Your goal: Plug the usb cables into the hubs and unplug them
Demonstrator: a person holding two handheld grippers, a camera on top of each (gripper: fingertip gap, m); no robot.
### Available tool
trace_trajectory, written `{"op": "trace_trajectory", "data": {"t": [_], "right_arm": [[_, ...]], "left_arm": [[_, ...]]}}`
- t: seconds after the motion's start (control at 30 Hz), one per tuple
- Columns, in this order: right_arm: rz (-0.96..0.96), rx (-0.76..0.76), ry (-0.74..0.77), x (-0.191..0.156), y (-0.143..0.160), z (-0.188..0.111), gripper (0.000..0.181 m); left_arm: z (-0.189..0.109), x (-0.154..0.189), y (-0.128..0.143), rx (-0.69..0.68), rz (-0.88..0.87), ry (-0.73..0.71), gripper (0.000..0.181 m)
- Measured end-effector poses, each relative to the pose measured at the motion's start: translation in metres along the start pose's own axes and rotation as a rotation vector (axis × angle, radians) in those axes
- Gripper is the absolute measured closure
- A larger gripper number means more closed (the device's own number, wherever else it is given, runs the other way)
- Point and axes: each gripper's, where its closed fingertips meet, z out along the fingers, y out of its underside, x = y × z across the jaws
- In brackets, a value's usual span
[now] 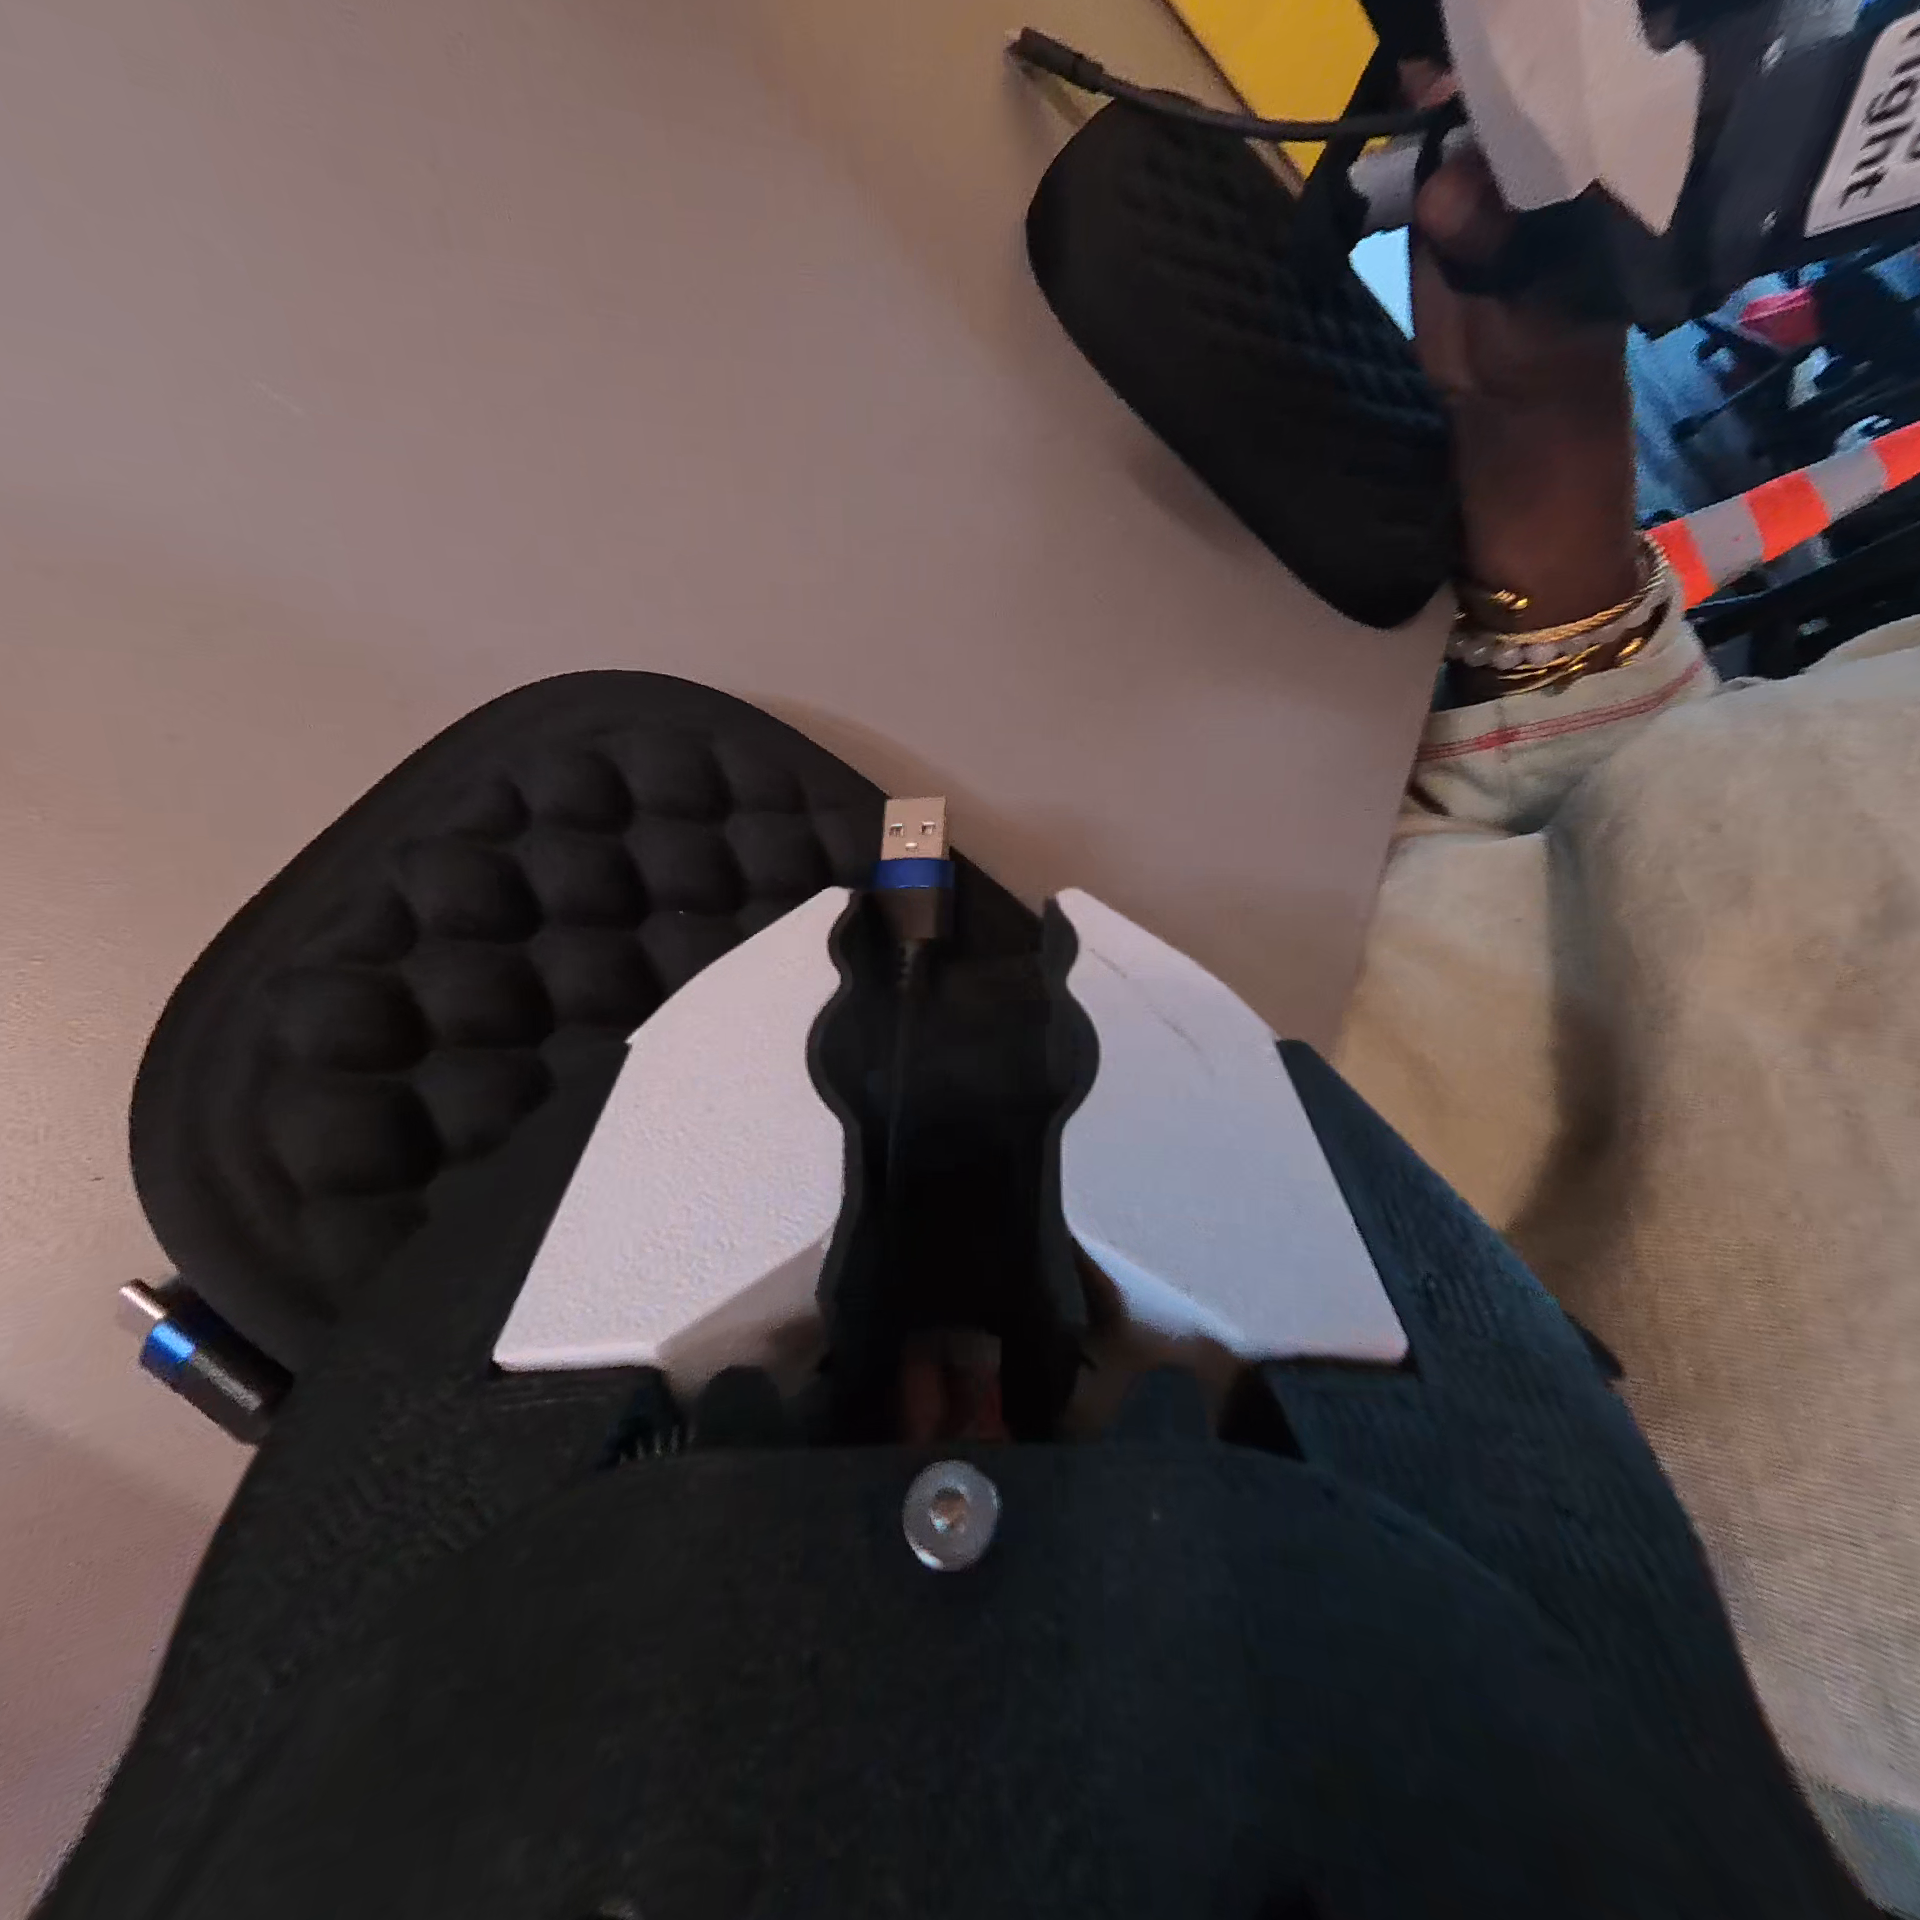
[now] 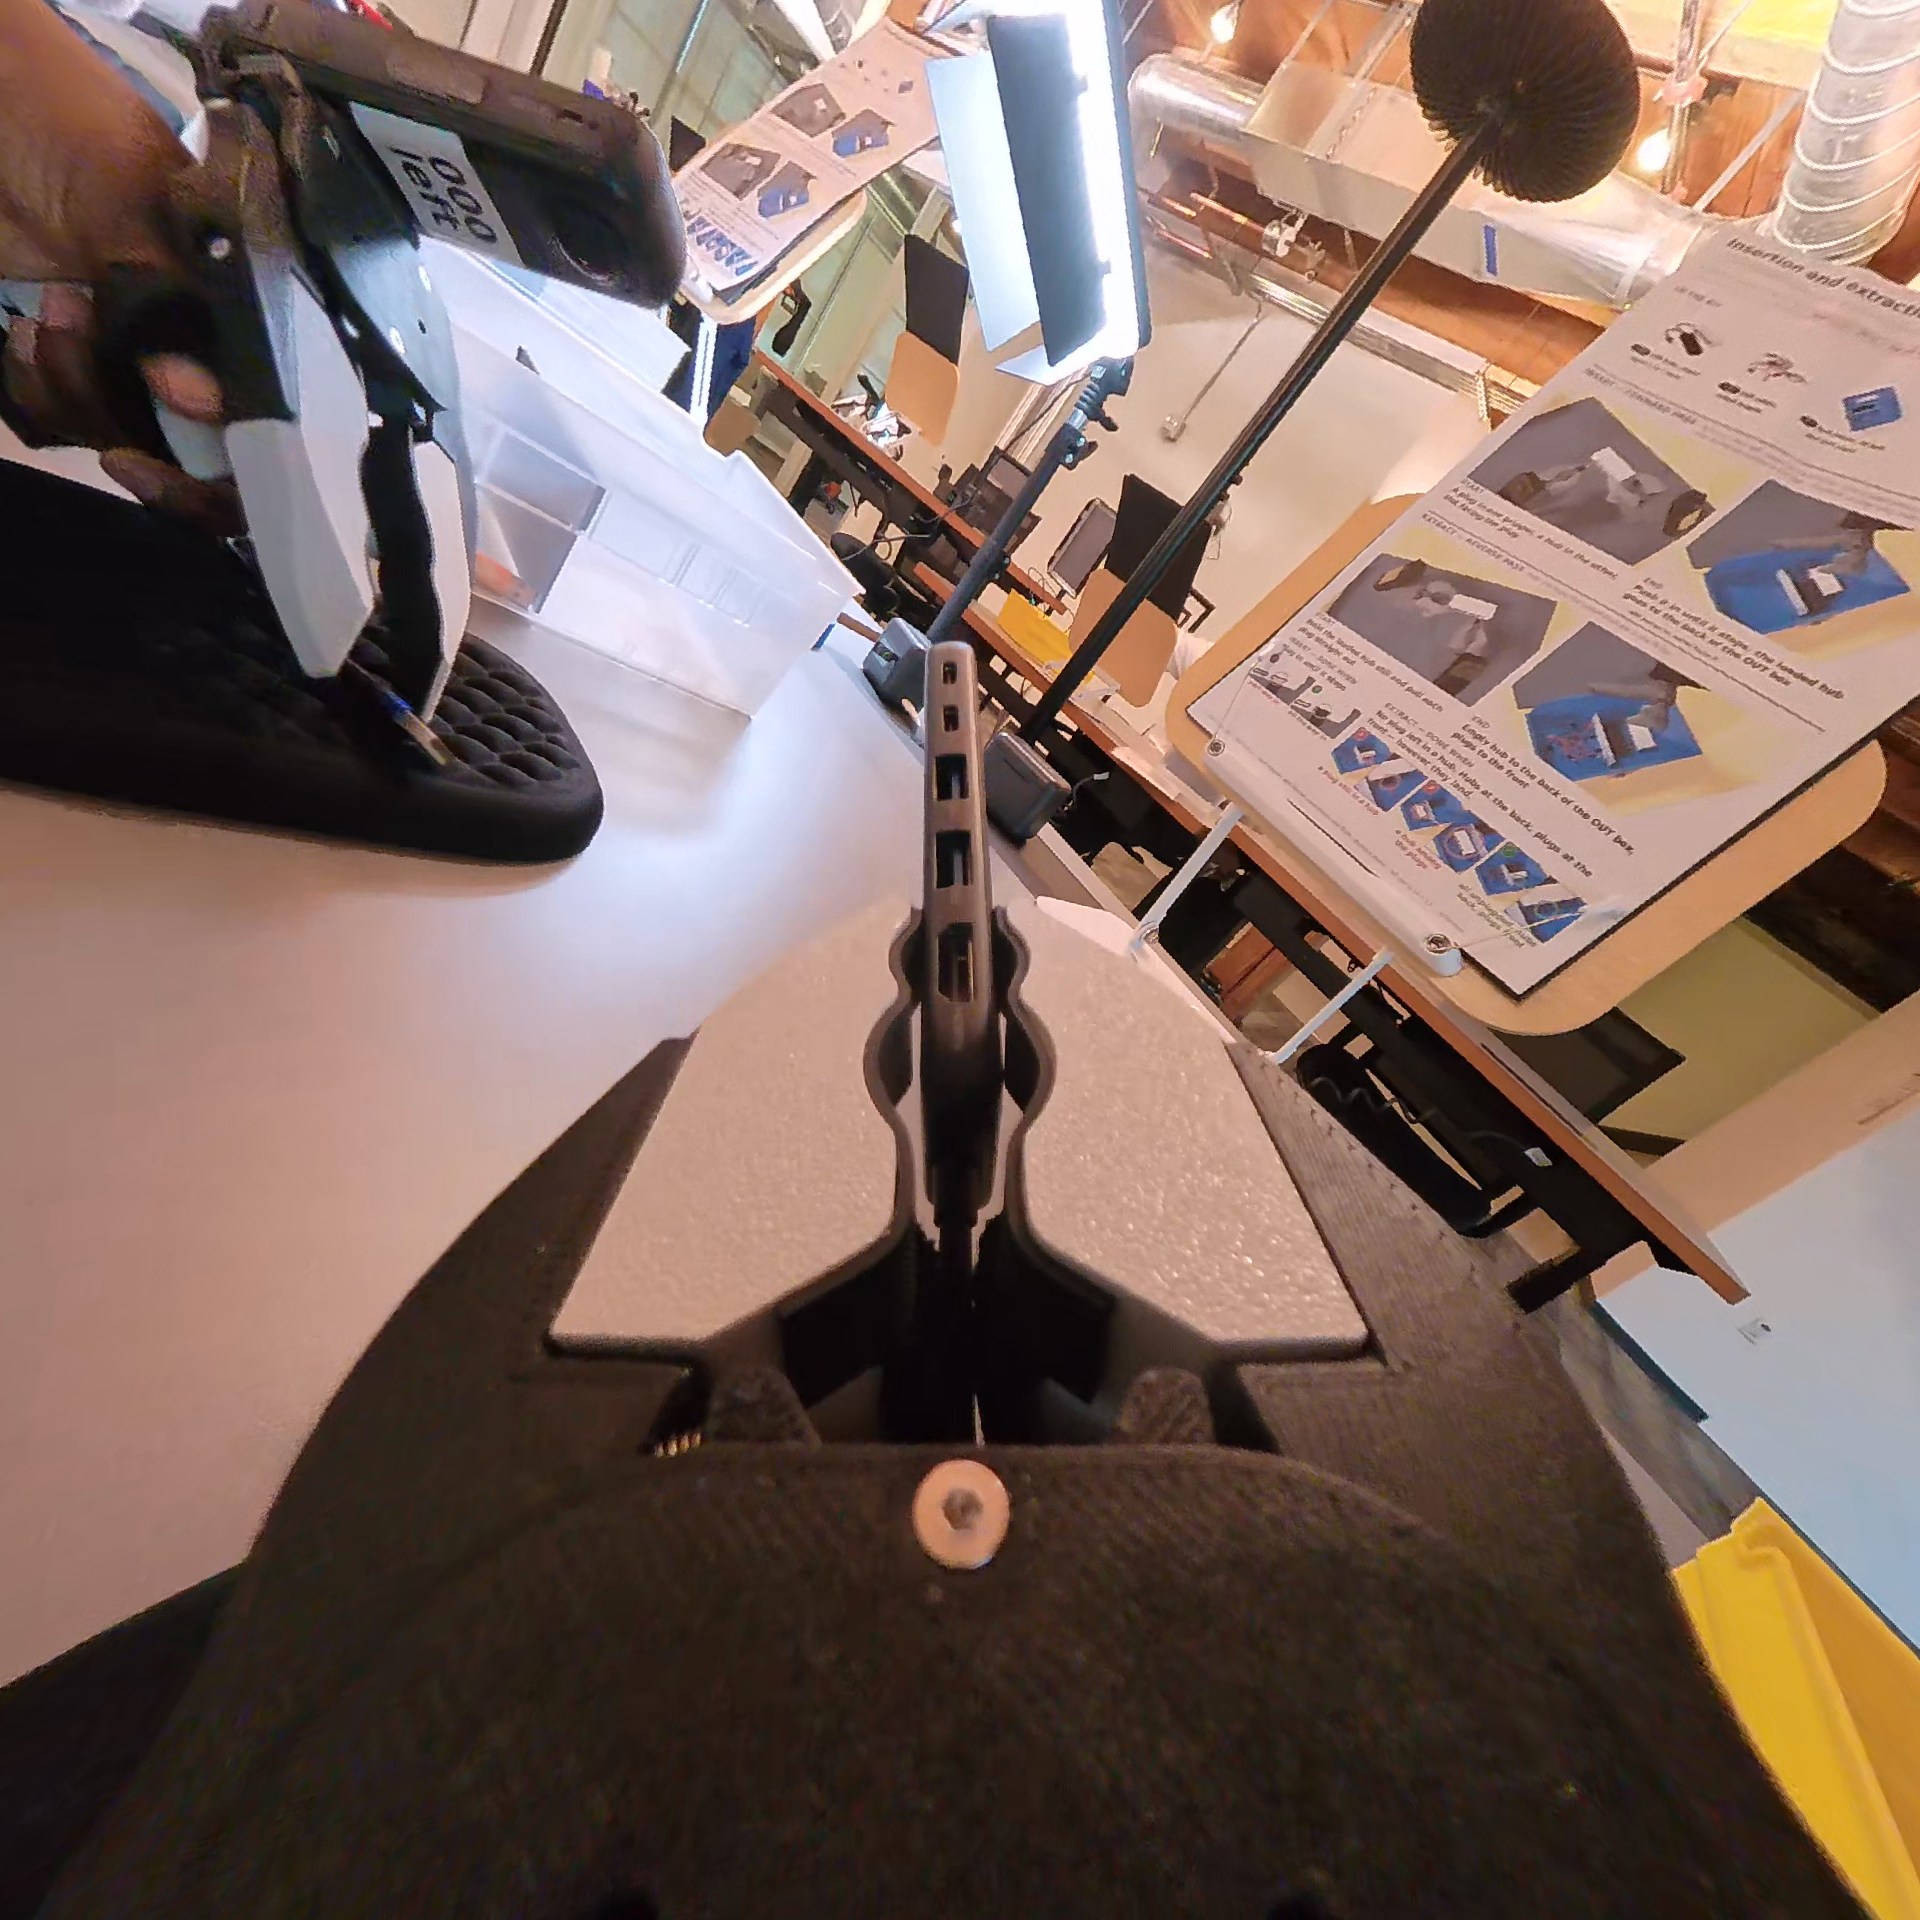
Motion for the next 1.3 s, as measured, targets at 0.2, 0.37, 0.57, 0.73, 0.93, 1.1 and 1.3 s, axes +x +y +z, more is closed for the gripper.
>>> {"op": "trace_trajectory", "data": {"t": [0.2,0.37,0.57,0.73,0.93,1.1,1.3], "right_arm": [[-0.005,-0.009,-0.004,-0.001,0.001,0.001,0.170],[-0.012,-0.013,0.001,-0.001,0.001,0.001,0.170],[-0.018,-0.009,0.006,-0.001,0.000,0.000,0.170],[-0.019,-0.006,0.007,-0.001,0.000,0.000,0.170],[-0.019,-0.012,-0.007,-0.003,0.001,0.002,0.170],[-0.044,-0.052,-0.035,-0.009,0.004,0.006,0.170],[-0.189,-0.227,0.020,-0.007,0.014,0.017,0.170]], "left_arm": [[-0.001,-0.005,0.000,0.032,-0.030,-0.008,0.166],[0.002,-0.007,0.003,0.009,0.012,-0.061,0.165],[0.005,-0.010,0.008,-0.043,0.170,-0.209,0.164],[0.006,-0.011,0.009,-0.046,0.236,-0.249,0.164],[0.005,-0.011,0.009,-0.042,0.422,-0.344,0.164],[0.002,-0.010,0.004,-0.039,0.511,-0.439,0.165],[-0.022,0.012,-0.052,0.134,0.395,-0.446,0.166]]}}
